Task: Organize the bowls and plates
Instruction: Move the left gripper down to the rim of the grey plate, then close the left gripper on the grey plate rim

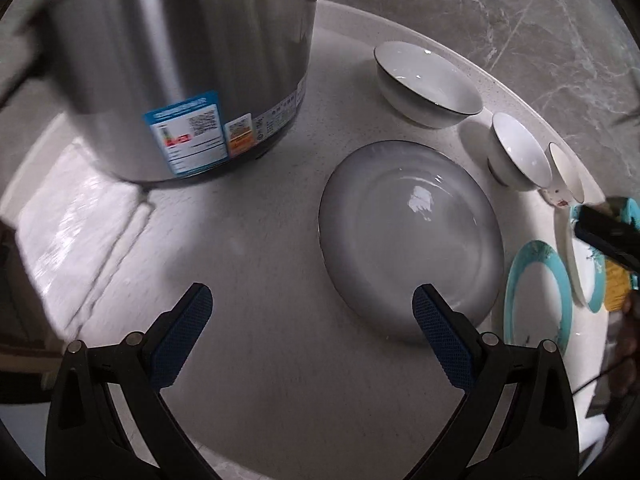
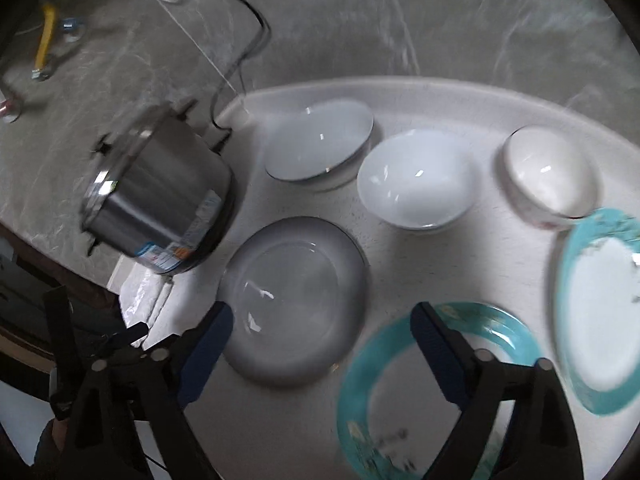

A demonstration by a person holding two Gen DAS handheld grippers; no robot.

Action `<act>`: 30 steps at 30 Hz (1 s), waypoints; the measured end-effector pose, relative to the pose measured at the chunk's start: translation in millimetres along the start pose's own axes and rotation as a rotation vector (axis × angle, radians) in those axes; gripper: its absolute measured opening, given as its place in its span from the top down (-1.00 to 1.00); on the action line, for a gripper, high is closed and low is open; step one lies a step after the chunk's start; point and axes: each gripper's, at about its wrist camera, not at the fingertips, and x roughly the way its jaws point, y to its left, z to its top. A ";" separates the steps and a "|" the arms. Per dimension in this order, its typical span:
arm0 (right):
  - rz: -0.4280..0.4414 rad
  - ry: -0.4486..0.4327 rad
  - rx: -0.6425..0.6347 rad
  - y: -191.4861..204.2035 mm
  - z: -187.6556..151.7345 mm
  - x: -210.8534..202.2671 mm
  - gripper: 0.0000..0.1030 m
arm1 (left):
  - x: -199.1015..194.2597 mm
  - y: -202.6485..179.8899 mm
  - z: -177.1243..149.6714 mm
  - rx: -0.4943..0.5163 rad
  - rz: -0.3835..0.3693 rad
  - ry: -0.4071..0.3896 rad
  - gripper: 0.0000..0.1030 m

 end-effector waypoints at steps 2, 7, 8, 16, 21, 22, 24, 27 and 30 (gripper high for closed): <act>-0.010 0.043 0.017 -0.9 3.4 18.9 -0.37 | 16.4 7.9 11.6 0.012 -0.084 0.040 -0.58; -0.029 0.097 0.032 -9.8 1.1 43.8 -0.23 | 48.0 11.5 21.2 0.073 -0.104 0.121 0.02; -0.034 0.108 0.036 -11.4 1.8 50.3 -0.22 | 52.1 11.3 21.2 0.077 -0.103 0.130 0.03; -0.019 0.157 0.035 -19.3 7.3 74.2 -0.04 | 77.0 8.1 26.7 0.069 -0.112 0.154 0.07; -0.004 0.173 0.027 -23.7 7.3 85.3 0.01 | 86.9 7.3 34.8 0.047 -0.119 0.146 0.28; 0.002 0.172 0.025 -24.0 7.9 85.6 0.02 | 87.4 3.8 34.5 0.045 -0.124 0.146 0.31; 0.015 0.176 0.025 -24.5 9.9 87.5 0.03 | 88.4 1.9 36.9 0.051 -0.127 0.146 0.34; 0.030 0.179 0.003 -23.8 10.2 90.2 0.02 | 90.2 -3.6 39.1 0.055 -0.114 0.145 0.35; 0.025 0.192 -0.032 -20.1 9.7 92.8 0.01 | 87.6 -5.1 35.8 0.043 -0.110 0.151 0.35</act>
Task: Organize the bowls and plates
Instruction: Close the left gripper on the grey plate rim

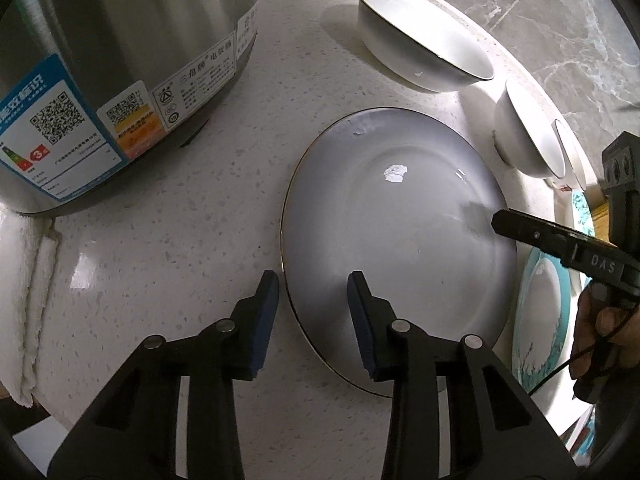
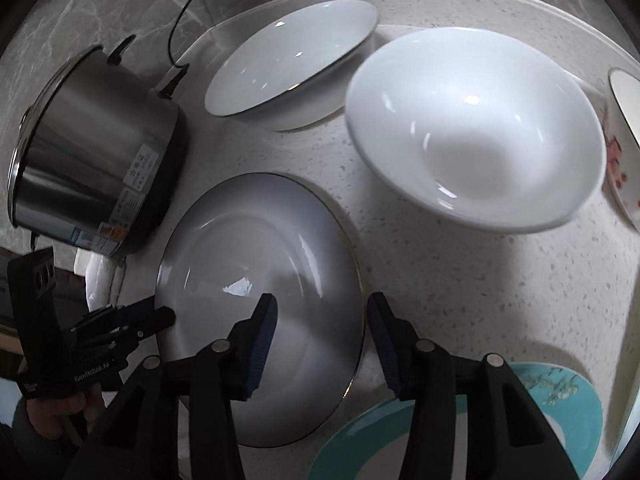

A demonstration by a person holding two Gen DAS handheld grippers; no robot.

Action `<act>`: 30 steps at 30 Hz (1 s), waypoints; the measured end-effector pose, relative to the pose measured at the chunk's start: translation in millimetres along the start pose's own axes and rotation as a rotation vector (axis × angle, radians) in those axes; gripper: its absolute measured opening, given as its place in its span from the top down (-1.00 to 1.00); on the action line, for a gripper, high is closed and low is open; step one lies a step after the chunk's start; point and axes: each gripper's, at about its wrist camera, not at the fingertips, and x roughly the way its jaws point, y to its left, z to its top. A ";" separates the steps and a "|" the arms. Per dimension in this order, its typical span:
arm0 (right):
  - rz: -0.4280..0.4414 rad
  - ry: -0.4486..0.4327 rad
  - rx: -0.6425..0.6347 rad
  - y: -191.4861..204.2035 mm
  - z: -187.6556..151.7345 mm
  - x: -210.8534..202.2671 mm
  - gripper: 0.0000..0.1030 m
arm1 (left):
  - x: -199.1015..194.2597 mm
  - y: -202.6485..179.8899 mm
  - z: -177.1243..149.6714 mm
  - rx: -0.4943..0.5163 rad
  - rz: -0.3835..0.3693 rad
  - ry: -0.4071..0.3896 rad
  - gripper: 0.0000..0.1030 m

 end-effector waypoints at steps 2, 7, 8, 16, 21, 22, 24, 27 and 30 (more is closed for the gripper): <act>-0.002 0.005 -0.011 1.7 0.1 1.5 0.00 | 2.4 -4.1 1.6 -0.005 -0.002 0.006 0.35; -0.062 0.014 -0.037 6.2 -0.8 4.6 0.33 | -1.4 3.4 2.1 -0.011 -0.031 0.012 0.42; -0.076 0.016 -0.033 4.1 -0.4 4.6 0.46 | -3.5 7.5 1.4 -0.005 -0.026 0.014 0.45; -0.043 0.028 0.023 -4.5 1.8 6.5 0.54 | -2.8 9.2 5.2 0.009 -0.038 0.021 0.51; -0.035 0.020 0.060 -6.0 -1.8 4.9 0.57 | -4.8 12.8 6.6 0.009 -0.036 0.019 0.53; -0.036 0.018 0.066 -5.3 -2.3 4.7 0.57 | -5.9 14.1 6.9 0.013 -0.033 0.019 0.52; -0.037 0.014 0.080 -5.3 -3.4 4.0 0.57 | -6.9 13.3 7.4 0.017 -0.029 0.017 0.53; -0.041 0.011 0.095 -4.3 -4.9 3.3 0.57 | -8.0 14.2 7.0 0.021 -0.030 0.018 0.53; -0.046 0.003 0.106 -3.0 -8.1 0.0 0.57 | -9.0 12.7 6.6 0.023 -0.033 0.020 0.53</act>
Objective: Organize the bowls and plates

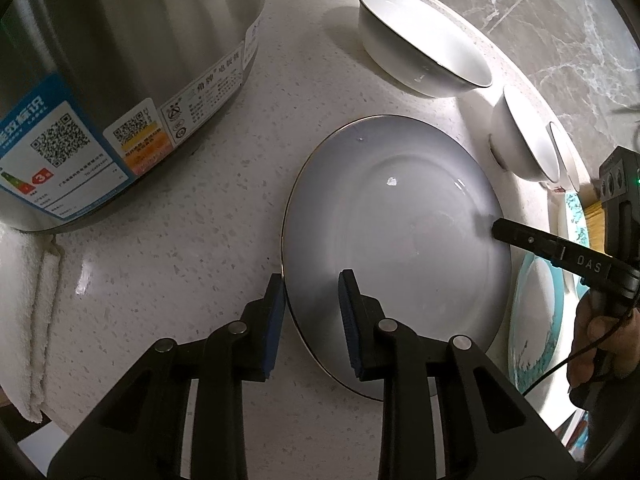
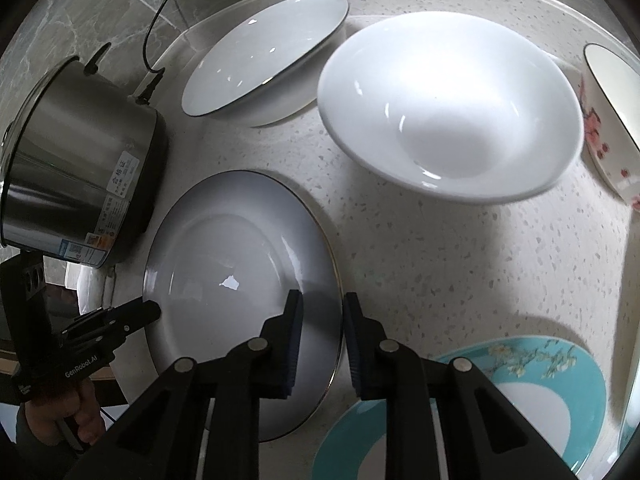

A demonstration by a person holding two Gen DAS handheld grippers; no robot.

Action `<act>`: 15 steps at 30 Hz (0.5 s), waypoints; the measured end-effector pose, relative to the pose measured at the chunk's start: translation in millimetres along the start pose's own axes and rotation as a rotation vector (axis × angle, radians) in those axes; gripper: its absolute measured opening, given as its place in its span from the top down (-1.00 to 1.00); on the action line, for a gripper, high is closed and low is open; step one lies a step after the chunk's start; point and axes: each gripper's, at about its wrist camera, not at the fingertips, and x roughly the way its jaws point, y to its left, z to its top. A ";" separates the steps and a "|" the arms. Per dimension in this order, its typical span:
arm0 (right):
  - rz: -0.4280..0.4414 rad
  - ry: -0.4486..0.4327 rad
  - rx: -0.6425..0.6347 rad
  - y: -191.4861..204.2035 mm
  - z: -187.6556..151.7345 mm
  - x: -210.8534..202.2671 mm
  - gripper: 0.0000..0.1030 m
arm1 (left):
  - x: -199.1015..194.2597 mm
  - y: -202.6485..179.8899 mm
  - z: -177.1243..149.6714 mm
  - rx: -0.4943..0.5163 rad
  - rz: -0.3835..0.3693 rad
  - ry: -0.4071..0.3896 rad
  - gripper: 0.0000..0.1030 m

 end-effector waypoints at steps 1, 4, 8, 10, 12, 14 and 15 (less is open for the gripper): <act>-0.001 -0.005 0.002 0.4 -0.8 -2.2 0.57 | -0.9 0.3 -0.2 -0.001 -0.002 0.000 0.53; 0.001 -0.023 0.009 2.0 -2.9 -10.7 0.58 | -8.0 0.6 -0.1 0.003 -0.010 -0.009 0.53; 0.003 -0.055 0.015 6.5 -8.6 -27.3 0.59 | -22.5 -1.7 0.2 0.019 -0.018 -0.024 0.53; 0.004 -0.074 0.019 9.3 -12.8 -36.4 0.59 | -32.1 -4.6 -0.3 0.031 -0.022 -0.034 0.53; 0.007 -0.094 0.027 10.3 -18.9 -47.5 0.59 | -41.6 -9.4 -1.4 0.045 -0.029 -0.038 0.53; 0.006 -0.115 0.037 9.7 -27.3 -59.8 0.60 | -49.1 -16.0 -4.2 0.063 -0.036 -0.039 0.52; 0.005 -0.122 0.041 9.3 -29.8 -64.0 0.60 | -53.7 -21.8 -7.2 0.078 -0.042 -0.038 0.52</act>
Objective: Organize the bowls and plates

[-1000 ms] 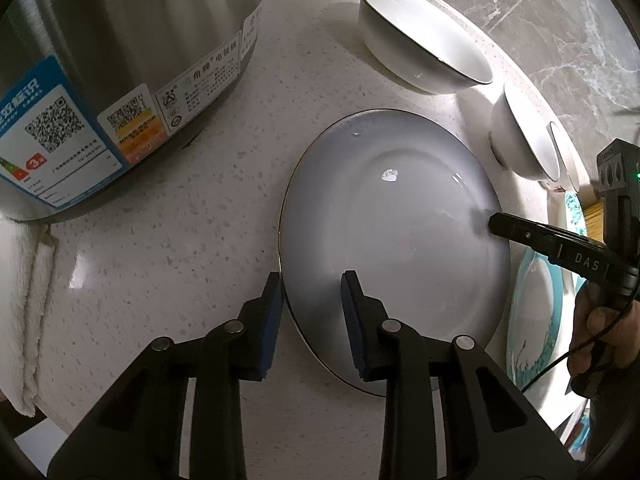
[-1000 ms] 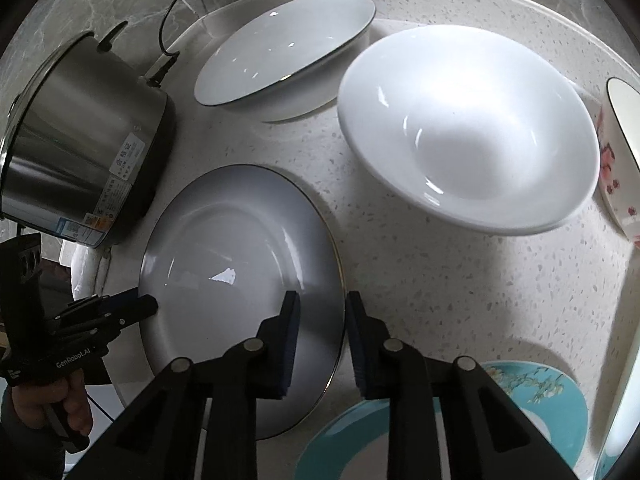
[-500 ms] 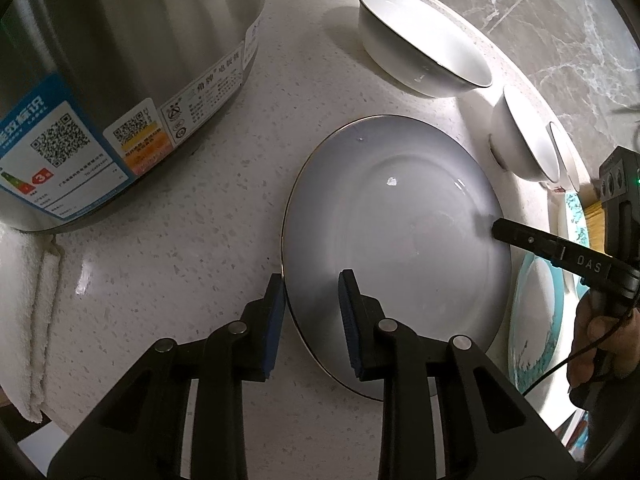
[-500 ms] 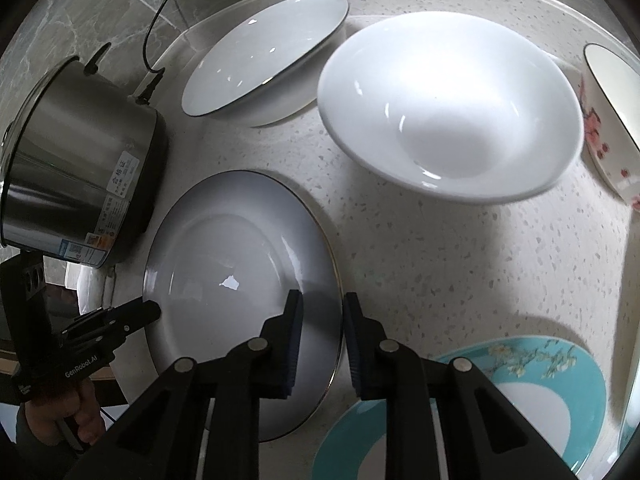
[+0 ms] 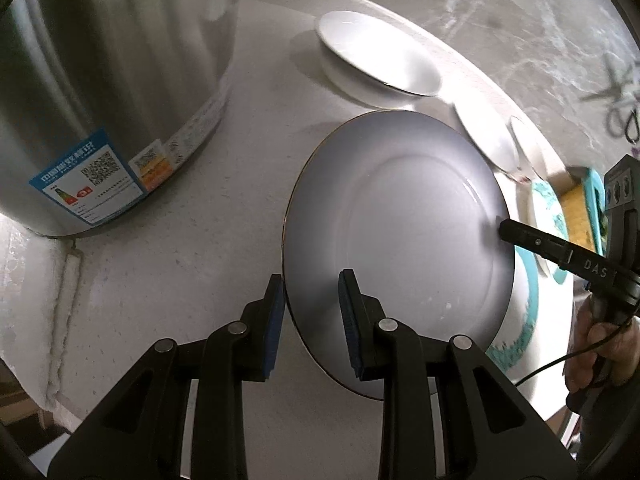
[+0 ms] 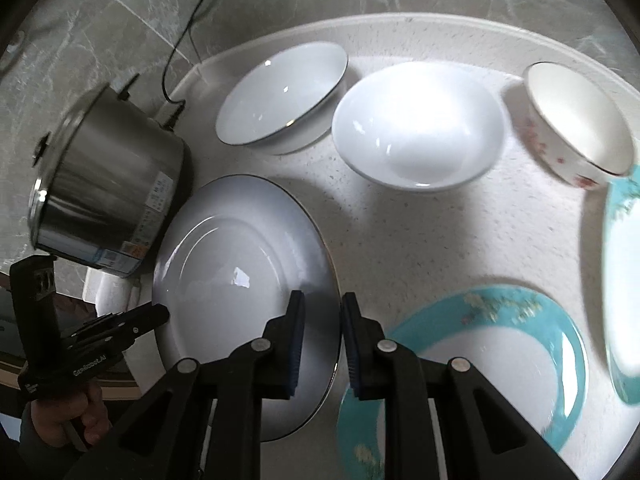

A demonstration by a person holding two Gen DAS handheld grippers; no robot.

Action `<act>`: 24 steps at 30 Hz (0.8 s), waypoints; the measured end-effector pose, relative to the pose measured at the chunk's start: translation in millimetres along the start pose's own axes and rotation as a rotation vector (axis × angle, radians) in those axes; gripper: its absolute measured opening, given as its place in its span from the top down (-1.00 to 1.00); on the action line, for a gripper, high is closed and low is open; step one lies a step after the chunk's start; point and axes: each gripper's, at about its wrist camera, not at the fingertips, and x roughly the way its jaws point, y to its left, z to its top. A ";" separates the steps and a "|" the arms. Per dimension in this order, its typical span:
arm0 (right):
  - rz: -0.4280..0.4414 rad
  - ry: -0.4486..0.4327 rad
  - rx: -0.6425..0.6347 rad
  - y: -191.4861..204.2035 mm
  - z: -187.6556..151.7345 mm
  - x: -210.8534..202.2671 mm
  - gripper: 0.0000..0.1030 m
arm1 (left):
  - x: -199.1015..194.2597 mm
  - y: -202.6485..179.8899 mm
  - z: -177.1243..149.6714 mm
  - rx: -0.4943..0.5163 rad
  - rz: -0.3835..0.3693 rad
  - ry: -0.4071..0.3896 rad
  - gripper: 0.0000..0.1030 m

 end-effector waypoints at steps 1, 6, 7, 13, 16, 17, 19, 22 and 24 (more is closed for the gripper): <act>0.000 -0.011 0.010 -2.5 -4.3 -7.7 0.61 | -3.2 -4.7 -2.7 0.011 -0.006 0.002 0.52; 0.000 -0.049 0.058 -18.6 -35.8 -42.8 0.62 | -16.8 -38.7 -22.8 0.056 -0.026 0.006 0.52; 0.003 -0.057 0.069 -25.4 -46.3 -52.4 0.62 | -19.4 -45.8 -29.8 0.062 -0.027 0.003 0.52; 0.007 -0.083 0.084 -63.2 -96.3 -97.2 0.63 | -33.7 -106.6 -81.4 0.094 -0.030 -0.004 0.52; -0.003 -0.096 0.103 -93.1 -126.4 -121.2 0.63 | -35.2 -140.3 -112.1 0.109 -0.035 0.005 0.52; -0.010 -0.100 0.111 -101.0 -133.9 -127.7 0.63 | -35.4 -152.3 -123.1 0.119 -0.040 0.010 0.52; -0.026 -0.107 0.137 -124.2 -154.2 -143.4 0.63 | -34.7 -179.1 -144.9 0.139 -0.055 0.021 0.52; -0.051 -0.110 0.174 -152.2 -174.0 -159.3 0.63 | -29.6 -221.0 -174.6 0.180 -0.074 0.037 0.52; -0.076 -0.111 0.198 -173.3 -192.0 -170.4 0.63 | -26.3 -241.0 -192.1 0.199 -0.089 0.048 0.52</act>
